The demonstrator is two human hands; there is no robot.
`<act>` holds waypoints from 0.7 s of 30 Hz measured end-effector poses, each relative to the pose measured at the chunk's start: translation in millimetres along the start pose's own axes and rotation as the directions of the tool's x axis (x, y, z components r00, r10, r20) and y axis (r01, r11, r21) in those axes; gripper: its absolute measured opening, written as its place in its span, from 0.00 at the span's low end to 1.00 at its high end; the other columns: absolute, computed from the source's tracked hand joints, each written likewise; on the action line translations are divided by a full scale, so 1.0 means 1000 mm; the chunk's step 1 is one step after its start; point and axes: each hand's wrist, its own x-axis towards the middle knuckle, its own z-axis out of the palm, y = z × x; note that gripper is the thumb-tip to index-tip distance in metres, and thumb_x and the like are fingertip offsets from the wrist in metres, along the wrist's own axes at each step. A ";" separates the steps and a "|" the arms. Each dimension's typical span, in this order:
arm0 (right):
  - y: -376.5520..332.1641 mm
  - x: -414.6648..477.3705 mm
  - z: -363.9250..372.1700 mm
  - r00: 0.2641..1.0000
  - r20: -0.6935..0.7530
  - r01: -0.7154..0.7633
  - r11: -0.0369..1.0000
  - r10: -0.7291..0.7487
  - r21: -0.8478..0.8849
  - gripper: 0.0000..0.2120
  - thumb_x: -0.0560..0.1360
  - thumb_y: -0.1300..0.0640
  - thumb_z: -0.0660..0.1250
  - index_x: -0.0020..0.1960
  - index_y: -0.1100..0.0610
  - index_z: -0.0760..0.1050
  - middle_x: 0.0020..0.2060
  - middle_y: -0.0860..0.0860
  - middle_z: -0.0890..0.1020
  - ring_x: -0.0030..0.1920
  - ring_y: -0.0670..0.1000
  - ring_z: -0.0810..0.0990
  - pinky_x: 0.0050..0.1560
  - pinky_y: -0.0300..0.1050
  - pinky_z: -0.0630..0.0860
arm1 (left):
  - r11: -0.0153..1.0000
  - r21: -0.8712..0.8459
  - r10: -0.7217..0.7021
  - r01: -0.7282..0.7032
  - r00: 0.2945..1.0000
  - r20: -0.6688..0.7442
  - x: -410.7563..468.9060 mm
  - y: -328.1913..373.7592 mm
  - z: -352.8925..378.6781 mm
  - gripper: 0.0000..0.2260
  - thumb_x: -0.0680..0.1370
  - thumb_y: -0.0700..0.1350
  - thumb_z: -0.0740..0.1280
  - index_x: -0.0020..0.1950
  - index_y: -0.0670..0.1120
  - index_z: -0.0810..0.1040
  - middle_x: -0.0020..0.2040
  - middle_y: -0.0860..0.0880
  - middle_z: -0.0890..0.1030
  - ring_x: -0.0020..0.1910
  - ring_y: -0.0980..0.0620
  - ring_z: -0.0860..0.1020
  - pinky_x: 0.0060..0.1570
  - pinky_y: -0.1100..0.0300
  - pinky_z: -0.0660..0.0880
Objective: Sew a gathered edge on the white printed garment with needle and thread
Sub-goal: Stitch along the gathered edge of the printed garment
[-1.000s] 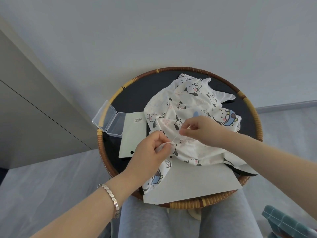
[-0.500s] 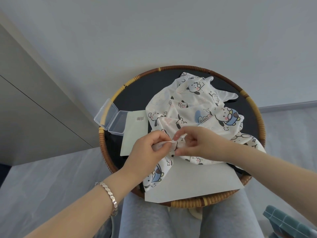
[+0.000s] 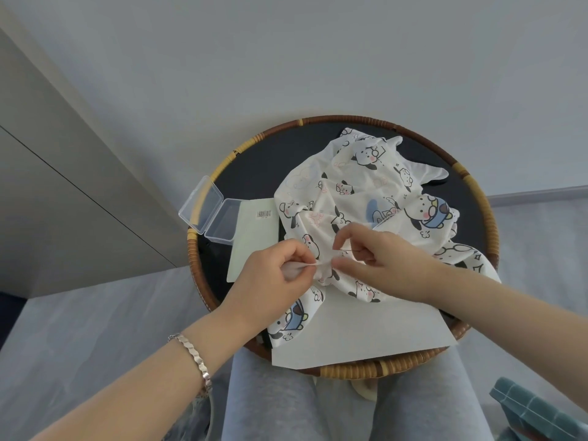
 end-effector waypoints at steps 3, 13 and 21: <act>-0.003 0.002 -0.003 0.999 0.008 0.034 0.998 -0.033 -0.044 0.04 0.79 0.50 0.55 0.46 0.47 0.66 0.28 0.44 0.68 0.30 0.43 0.68 0.35 0.41 0.67 | 1.000 0.000 0.012 -0.012 1.000 0.002 -0.002 0.000 -0.001 0.05 0.73 0.40 0.69 0.41 0.50 0.78 0.39 0.54 0.81 0.41 0.59 0.78 0.40 0.71 0.73; -0.014 0.006 -0.008 0.997 0.041 0.076 0.950 -0.066 -0.303 0.13 0.79 0.49 0.52 0.53 0.50 0.74 0.44 0.45 0.70 0.42 0.49 0.73 0.46 0.53 0.74 | 1.000 -0.022 0.020 -0.020 1.000 -0.009 -0.003 0.000 -0.001 0.04 0.73 0.38 0.68 0.42 0.47 0.78 0.38 0.54 0.81 0.40 0.58 0.78 0.40 0.69 0.74; -0.018 0.007 -0.010 0.996 0.058 0.087 0.914 -0.070 -0.396 0.14 0.80 0.49 0.51 0.53 0.51 0.73 0.43 0.44 0.67 0.39 0.49 0.71 0.42 0.48 0.73 | 0.999 -0.024 0.030 -0.030 1.000 -0.005 -0.002 0.002 -0.001 0.05 0.73 0.38 0.68 0.41 0.48 0.78 0.39 0.54 0.82 0.41 0.58 0.78 0.40 0.72 0.73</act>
